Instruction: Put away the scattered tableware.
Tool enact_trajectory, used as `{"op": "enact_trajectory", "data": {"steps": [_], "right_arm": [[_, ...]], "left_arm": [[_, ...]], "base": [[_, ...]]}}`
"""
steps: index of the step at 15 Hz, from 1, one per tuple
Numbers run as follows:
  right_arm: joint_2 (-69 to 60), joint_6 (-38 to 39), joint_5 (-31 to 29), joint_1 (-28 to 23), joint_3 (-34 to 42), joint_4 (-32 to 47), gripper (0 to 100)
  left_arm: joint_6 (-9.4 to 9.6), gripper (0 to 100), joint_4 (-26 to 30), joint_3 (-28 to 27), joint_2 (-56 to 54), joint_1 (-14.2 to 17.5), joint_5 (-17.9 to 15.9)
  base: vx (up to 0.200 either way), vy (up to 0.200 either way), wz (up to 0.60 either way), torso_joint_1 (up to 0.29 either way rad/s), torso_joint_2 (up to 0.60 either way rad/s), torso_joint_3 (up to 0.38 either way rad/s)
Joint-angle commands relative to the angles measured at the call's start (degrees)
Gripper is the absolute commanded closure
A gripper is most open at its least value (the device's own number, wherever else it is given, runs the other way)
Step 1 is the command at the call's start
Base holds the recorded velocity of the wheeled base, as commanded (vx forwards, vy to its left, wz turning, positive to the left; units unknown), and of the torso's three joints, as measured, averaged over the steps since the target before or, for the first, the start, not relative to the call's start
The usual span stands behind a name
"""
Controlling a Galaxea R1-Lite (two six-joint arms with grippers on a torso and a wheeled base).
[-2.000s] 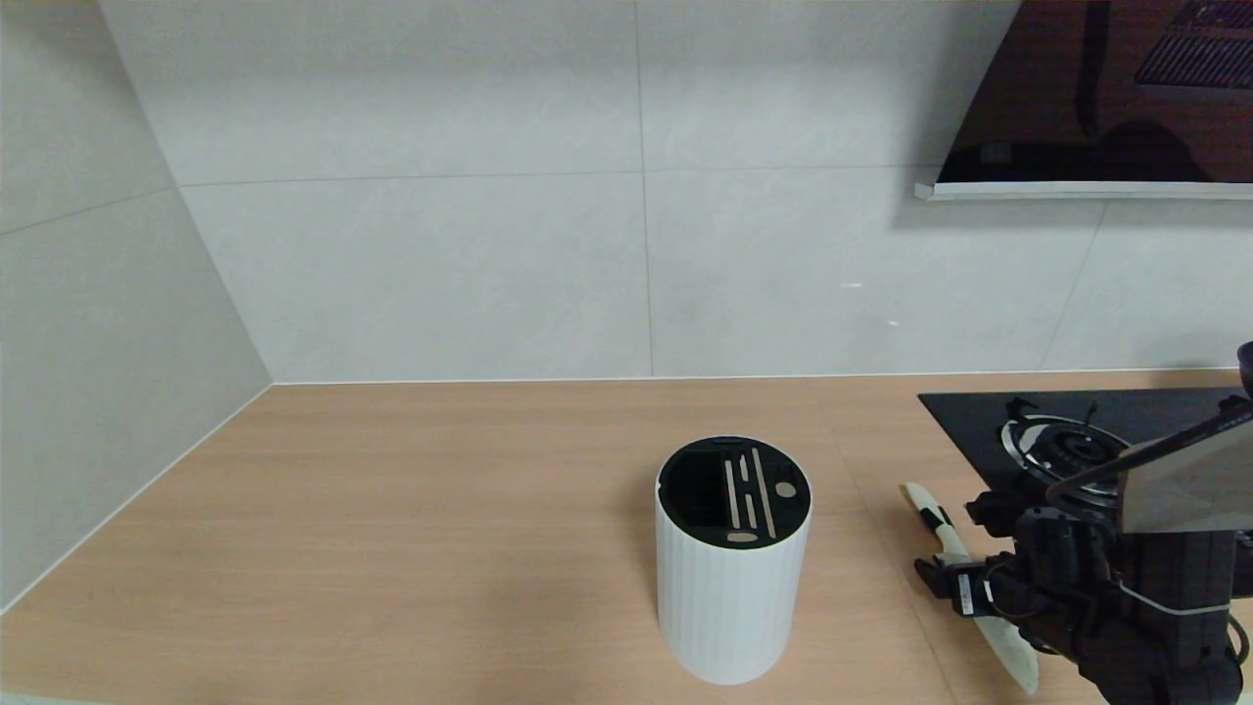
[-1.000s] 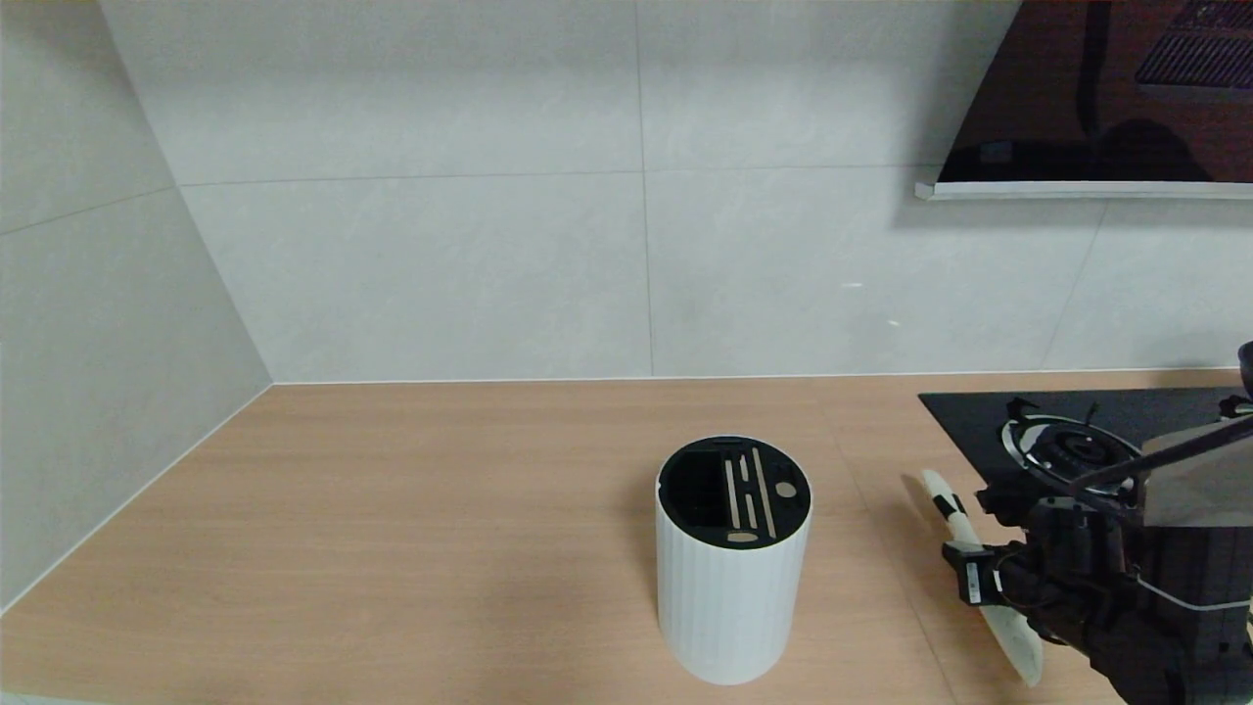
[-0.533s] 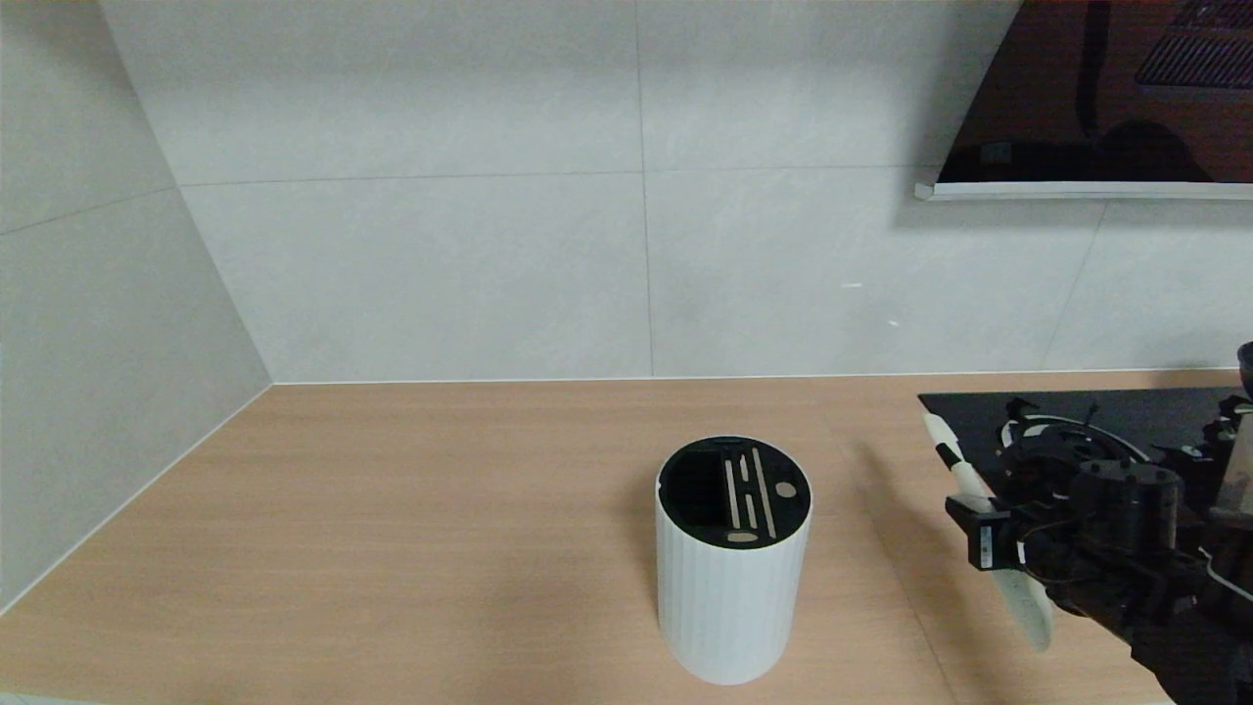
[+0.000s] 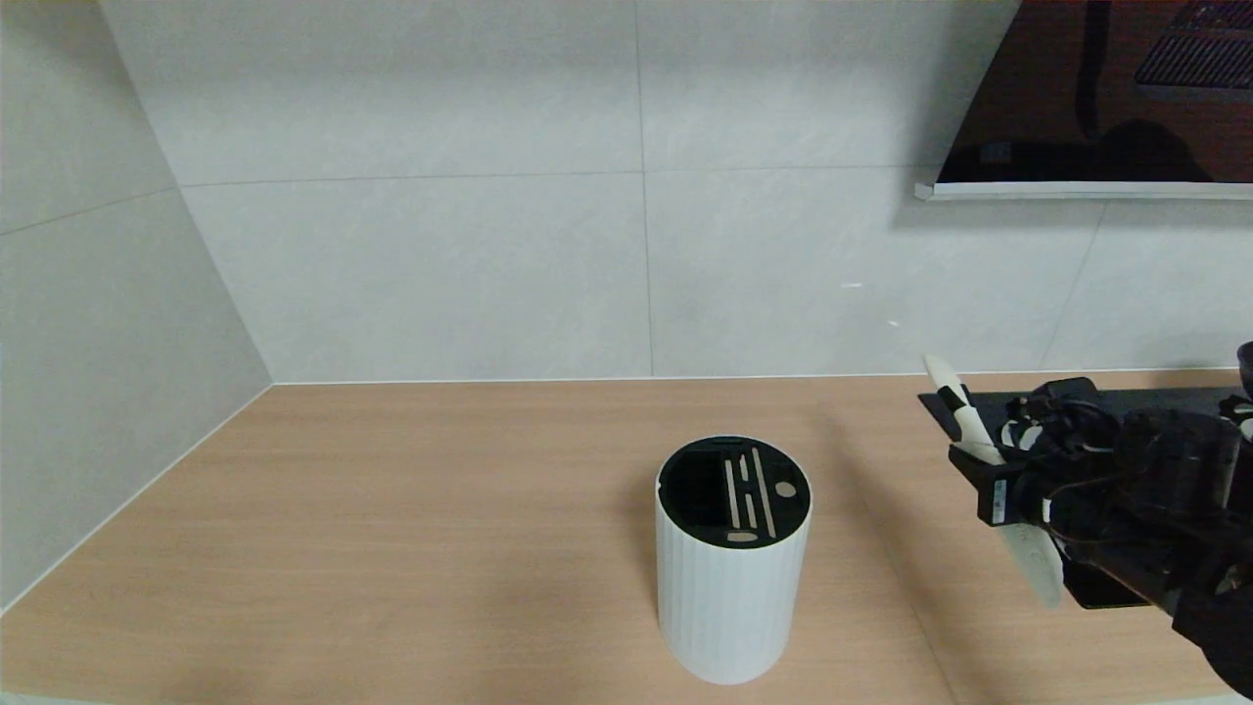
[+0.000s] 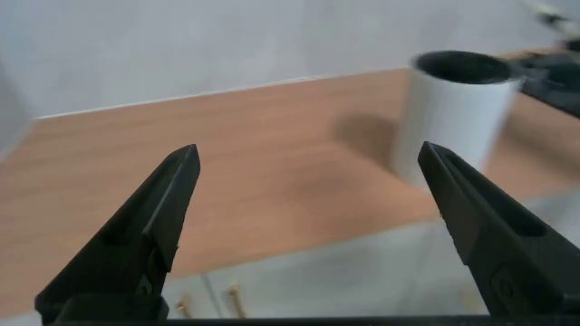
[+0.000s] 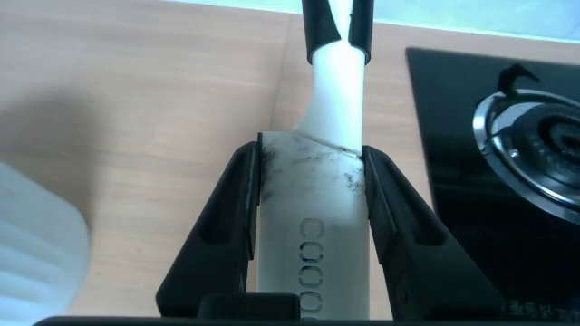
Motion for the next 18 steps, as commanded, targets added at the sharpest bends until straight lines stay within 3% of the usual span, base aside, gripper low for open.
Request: {"op": "enact_trajectory", "data": {"steps": [1,3,4,5,6,7,11,13,14,15,17,18], "right_arm": [[-5.95,0.14,-0.08,1.87,-8.37,9.28,100],[-7.27,0.4,-0.25,4.94,-14.88,17.71,100],[-7.27,0.4,-0.34,5.21,-15.4,18.33,100],[-7.53,2.69,-0.52,8.37,-20.94,24.04,100],[-7.79,3.74,-0.52,9.34,-22.08,25.45,100],[-9.02,5.15,-0.52,11.97,-26.13,30.55,100],[-10.43,6.82,-0.52,20.23,-28.32,34.5,100],[-11.75,7.7,-2.1,25.42,-27.36,34.59,100],[-12.19,7.79,-4.03,28.58,-26.48,34.59,100],[-12.28,7.79,-5.0,29.82,-26.13,34.59,100],[-12.8,9.28,-6.32,35.44,-24.98,34.5,100],[-12.8,11.3,-6.58,37.81,-24.81,34.5,100]], "left_arm": [[0.22,0,-0.98,-10.33,18.29,-0.17,-8.39],[0.22,0,-4.05,-16.4,28.66,-0.61,-15.77],[0.22,0,-4.14,-16.75,29.37,-0.61,-16.21],[-0.22,0,-4.75,-19.12,37.1,-4.13,-19.46],[-0.57,0,-5.02,-19.65,38.95,-5.62,-19.37],[-2.68,0,-7.74,-20.97,44.75,-10.1,-19.02],[-6.73,0,-18.29,-20.7,55.91,-15.55,-18.05],[-13.76,0,-26.29,-19.74,60.13,-20.56,-17.88],[-19.56,0,-31.56,-18.95,60.92,-22.41,-17.88],[-22.2,0,-33.58,-18.86,61.27,-23.37,-17.88],[-32.13,0,-39.56,-19.03,64.08,-26.8,-17.97],[-33.97,0,-41.32,-18.95,65.58,-27.68,-17.88]], "base": [[0.0,0.0,0.0,0.0,0.0,0.0],[0.0,0.0,0.0,0.0,0.0,0.0],[0.0,0.0,0.0,0.0,0.0,0.0],[0.0,0.0,0.0,0.0,0.0,0.0],[0.0,0.0,0.0,0.0,0.0,0.0],[0.0,0.0,0.0,0.0,0.0,0.0],[0.0,0.0,0.0,0.0,0.0,0.0],[0.0,0.0,0.0,0.0,0.0,0.0],[0.0,0.0,0.0,0.0,0.0,0.0],[0.0,0.0,0.0,0.0,0.0,0.0],[0.0,0.0,0.0,0.0,0.0,0.0],[0.0,0.0,0.0,0.0,0.0,0.0]]}}
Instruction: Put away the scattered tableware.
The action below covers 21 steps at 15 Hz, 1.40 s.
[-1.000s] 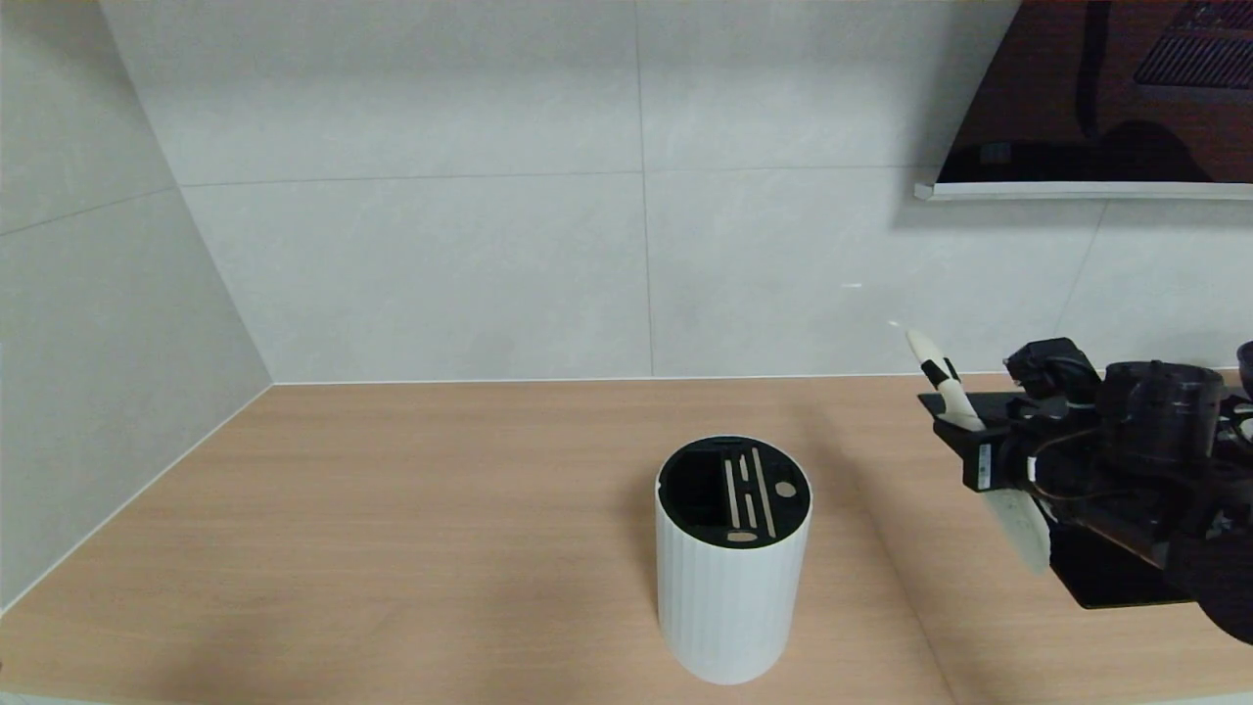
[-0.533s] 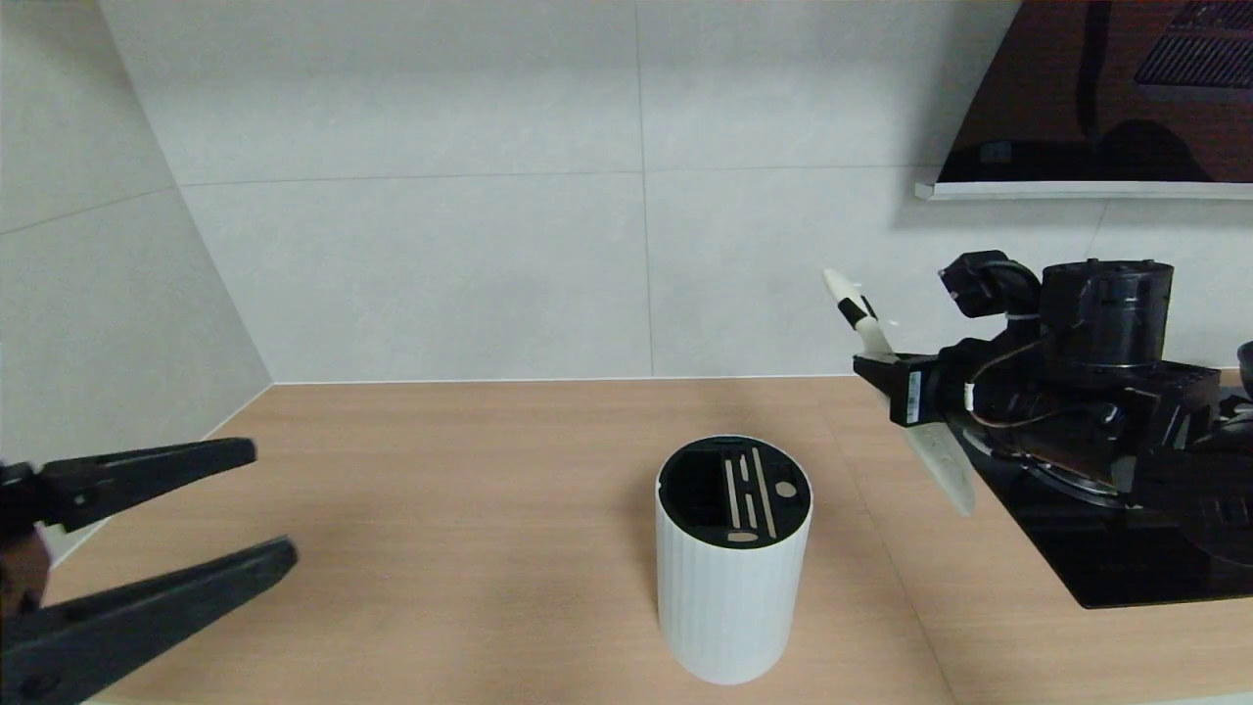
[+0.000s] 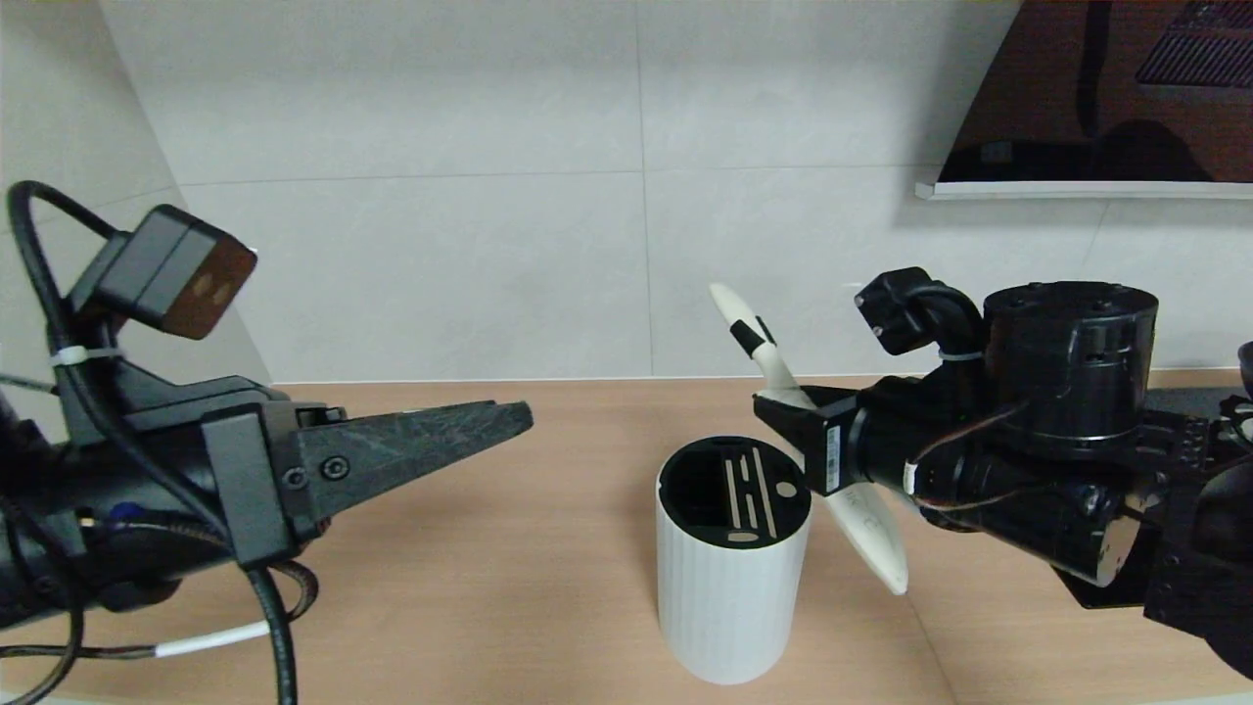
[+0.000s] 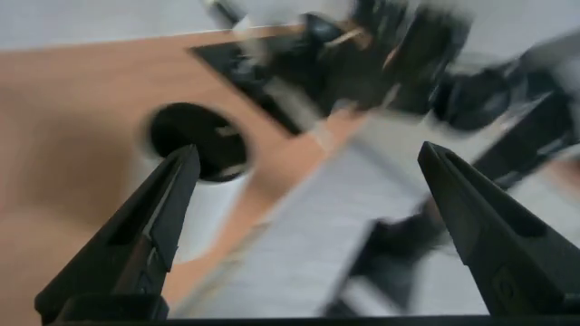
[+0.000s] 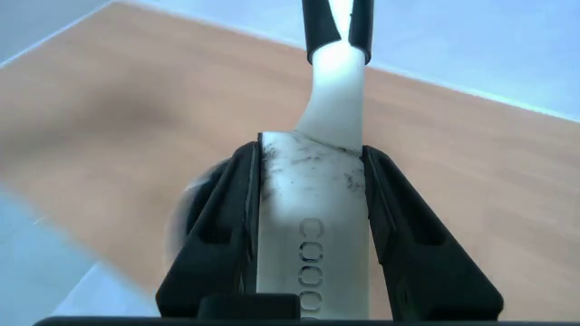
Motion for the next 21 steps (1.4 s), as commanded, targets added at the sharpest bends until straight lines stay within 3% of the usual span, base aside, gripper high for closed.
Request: {"op": "enact_trajectory", "data": {"steps": [1,2,3,4,5,7,9,13,17,21], "right_arm": [[-0.71,1.39,-0.3,3.81,0.69,-0.07,100],[-0.53,3.06,-0.74,7.23,0.69,-0.07,100],[-0.18,4.12,-0.74,8.29,0.52,-0.07,100],[0.26,5.44,-0.74,9.34,0.34,-0.07,100],[0.96,6.58,-0.83,10.4,0.08,-0.6,100],[1.22,7.63,-0.83,11.37,-0.54,-0.6,100],[1.05,8.43,-0.83,11.72,-0.71,-0.69,100],[0.52,9.22,-0.83,13.3,-0.71,-0.78,100],[0.61,9.39,-0.74,13.83,-0.71,-0.78,100],[0.7,9.48,-0.74,13.83,-0.71,-0.78,100]], "left_arm": [[-1.39,0,-1.37,0.07,3.82,-1.98,0.05],[-6.31,0,-6.47,-0.02,7.6,-3.04,0.32],[-9.65,0,-10.16,-0.02,9.98,-3.74,1.37],[-12.55,0,-13.85,-0.1,12.52,-4.53,3.74],[-13.79,0,-17.02,-0.28,15.51,-5.67,7.26],[-13.79,0,-20.01,-0.81,19.91,-7.52,13.24],[-13.79,0,-20.36,-1.6,21.66,-8.14,15.52],[-13.96,0,-20.45,-2.3,22.46,-8.22,16.14],[-13.96,0,-21.76,-3.27,24.83,-8.84,19.39],[-13.96,0,-23.61,-3.0,24.92,-9.54,19.74]], "base": [[0.0,0.0,0.0,0.0,0.0,0.0],[0.0,0.0,0.0,0.0,0.0,0.0],[0.0,0.0,0.0,0.0,0.0,0.0],[0.0,0.0,0.0,0.0,0.0,0.0],[0.0,0.0,0.0,0.0,0.0,0.0],[0.0,0.0,0.0,0.0,0.0,0.0],[0.0,0.0,0.0,0.0,0.0,0.0],[0.0,0.0,0.0,0.0,0.0,0.0],[0.0,0.0,0.0,0.0,0.0,0.0],[0.0,0.0,0.0,0.0,0.0,0.0]]}}
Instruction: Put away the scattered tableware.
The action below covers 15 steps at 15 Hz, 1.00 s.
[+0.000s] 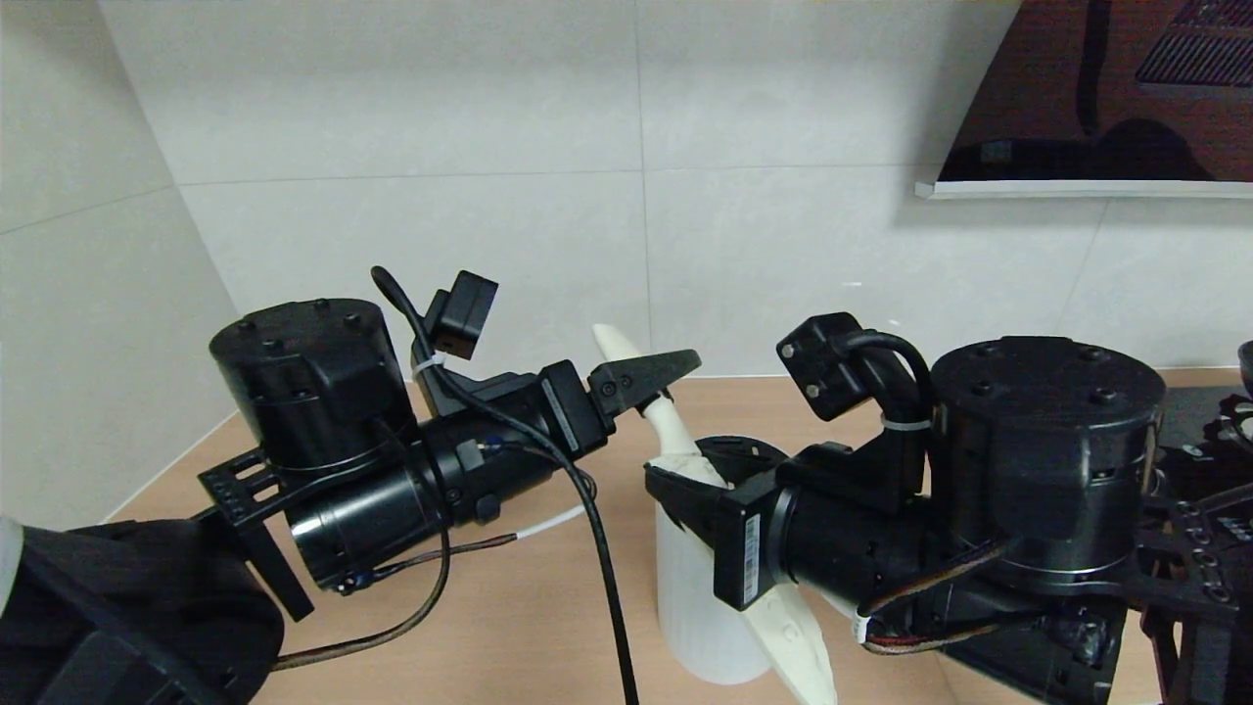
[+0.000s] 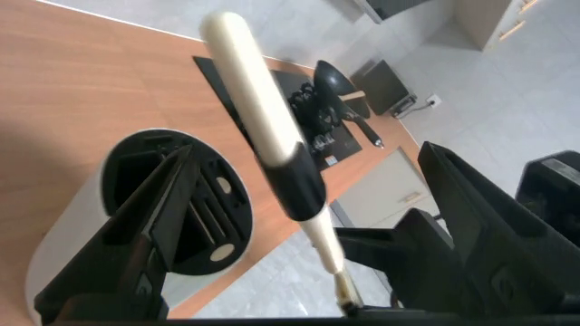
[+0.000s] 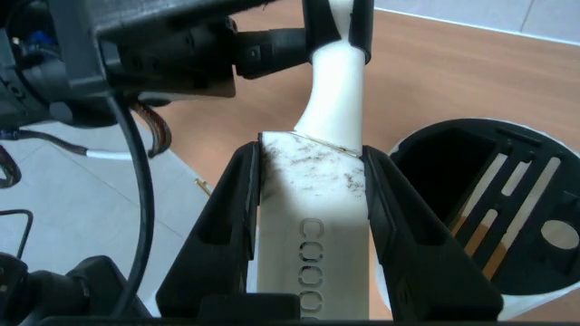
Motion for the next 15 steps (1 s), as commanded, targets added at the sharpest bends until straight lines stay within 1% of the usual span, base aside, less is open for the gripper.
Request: {"op": "enact_trajectory", "data": {"steps": [1,6,7,8,15], "right_arm": [[0.13,0.01,-0.01,0.01,0.01,-0.03,100],[0.57,0.01,0.08,0.01,0.01,-0.03,100],[0.65,0.1,0.17,0.19,0.01,-0.03,100],[0.65,0.1,0.08,0.81,0.01,-0.03,100],[0.48,0.36,0.08,0.81,0.1,-0.03,100]], "left_arm": [[0.0,0,0.06,0.03,0.07,-0.12,0.03],[0.0,0,0.06,0.03,0.78,-0.65,0.12],[0.0,100,-0.02,0.03,0.95,-0.65,0.12],[0.0,100,-0.11,0.03,1.21,-0.65,0.12],[0.0,100,-0.29,0.12,1.3,-0.65,0.03]], "base": [[0.0,0.0,0.0,0.0,0.0,0.0],[0.0,0.0,0.0,0.0,0.0,0.0],[0.0,0.0,0.0,0.0,0.0,0.0],[0.0,0.0,0.0,0.0,0.0,0.0],[0.0,0.0,0.0,0.0,0.0,0.0]]}}
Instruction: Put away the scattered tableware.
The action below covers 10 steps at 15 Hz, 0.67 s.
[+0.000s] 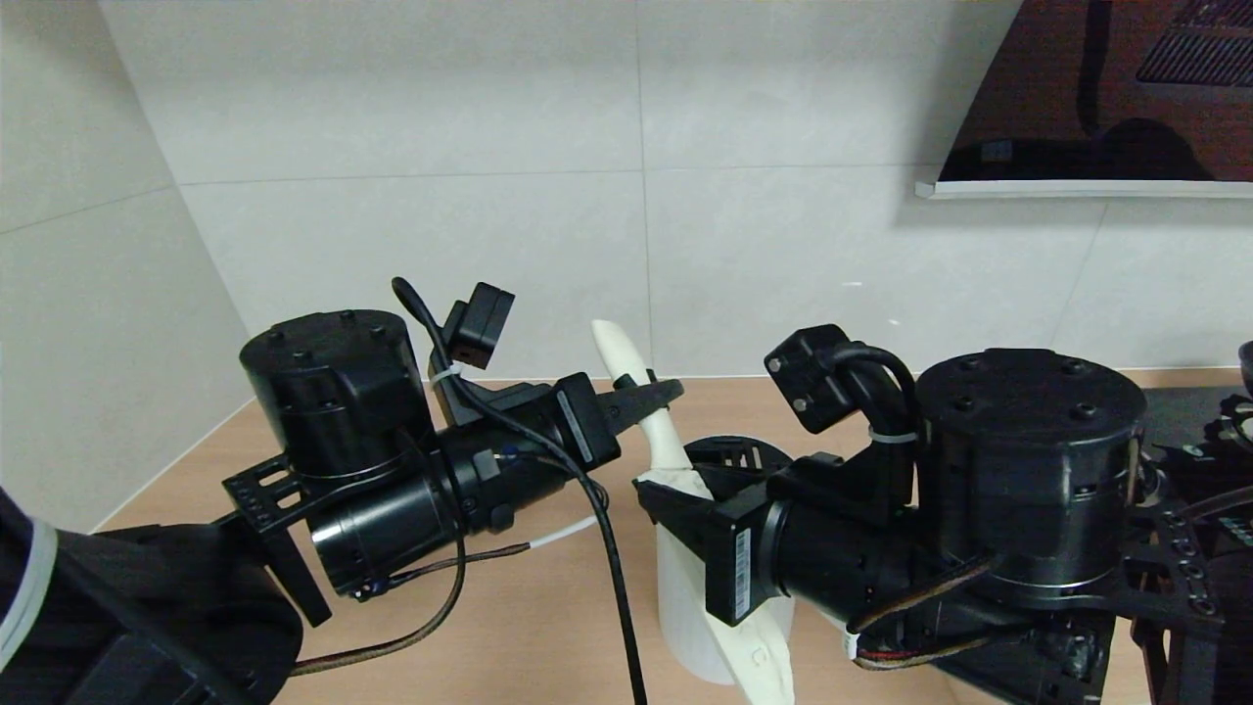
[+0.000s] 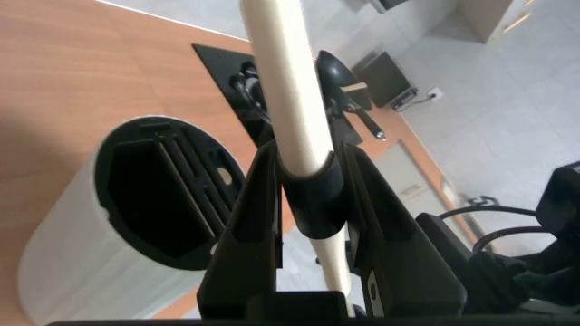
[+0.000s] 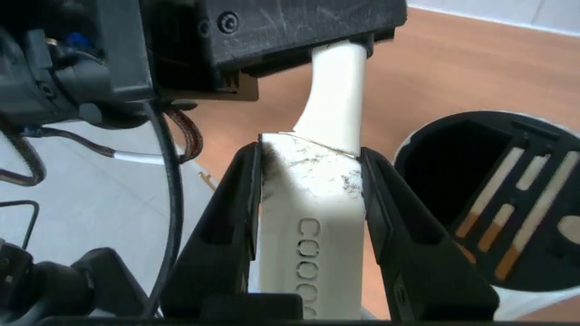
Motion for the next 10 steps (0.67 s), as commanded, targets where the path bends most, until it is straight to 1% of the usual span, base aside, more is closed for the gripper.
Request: {"op": "enact_trajectory", "data": {"steps": [1,4,6,10], "right_arm": [[0.0,0.41,-0.01,-0.05,-0.04,-0.07,100],[-0.26,0.5,-0.01,-0.05,-0.04,-0.07,100],[-0.26,0.5,-0.1,-0.05,-0.04,0.02,100],[-0.26,0.5,-0.1,-0.05,-0.04,0.02,100]], "left_arm": [[-0.09,100,-0.08,0.03,-0.1,-0.05,0.0],[0.0,100,-0.43,0.39,-0.27,0.04,0.0],[0.0,100,-2.02,0.65,-0.19,-0.05,-0.08],[-0.09,100,-2.19,0.3,-0.19,-0.05,0.0]], "base": [[0.0,0.0,0.0,0.0,0.0,0.0],[0.0,0.0,0.0,0.0,0.0,0.0],[0.0,0.0,0.0,0.0,0.0,0.0],[0.0,0.0,0.0,0.0,0.0,0.0]]}}
